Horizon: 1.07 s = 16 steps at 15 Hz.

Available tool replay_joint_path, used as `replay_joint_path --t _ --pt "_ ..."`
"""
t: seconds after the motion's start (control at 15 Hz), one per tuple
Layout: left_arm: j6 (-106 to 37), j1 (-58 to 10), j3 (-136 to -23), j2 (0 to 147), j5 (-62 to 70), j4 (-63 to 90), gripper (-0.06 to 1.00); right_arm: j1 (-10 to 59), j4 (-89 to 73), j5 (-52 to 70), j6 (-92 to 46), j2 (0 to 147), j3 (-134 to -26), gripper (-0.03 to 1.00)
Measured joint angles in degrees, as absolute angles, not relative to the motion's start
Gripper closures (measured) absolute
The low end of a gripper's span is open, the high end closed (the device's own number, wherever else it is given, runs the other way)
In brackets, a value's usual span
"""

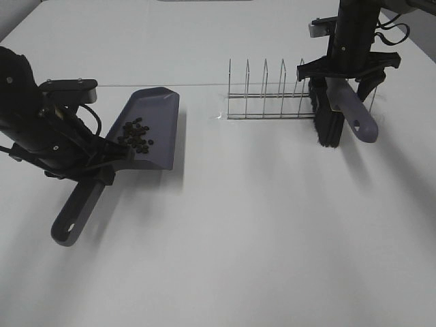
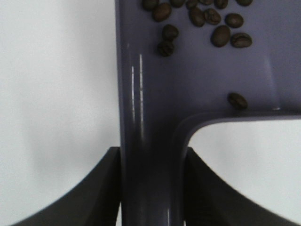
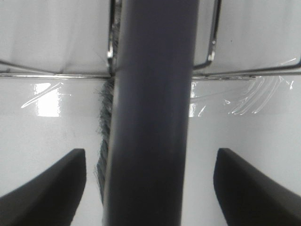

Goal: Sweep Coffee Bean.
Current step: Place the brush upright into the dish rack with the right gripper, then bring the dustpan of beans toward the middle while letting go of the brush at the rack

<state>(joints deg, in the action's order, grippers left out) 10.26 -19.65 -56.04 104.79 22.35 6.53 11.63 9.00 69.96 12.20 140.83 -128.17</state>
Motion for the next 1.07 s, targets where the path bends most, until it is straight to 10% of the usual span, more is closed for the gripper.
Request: replay_joint_path --t 0.6,1.07 --pt "10.3 -22.7 -56.0 104.8 22.3 8.5 0.58 11.6 0.7 69.8 9.9 128.5 -128.9 0.24" --pt "13.3 -24.9 -56.0 108.6 18.9 9.3 0.58 11.6 -3.9 69.8 7.2 101.8 -89.0 0.24"
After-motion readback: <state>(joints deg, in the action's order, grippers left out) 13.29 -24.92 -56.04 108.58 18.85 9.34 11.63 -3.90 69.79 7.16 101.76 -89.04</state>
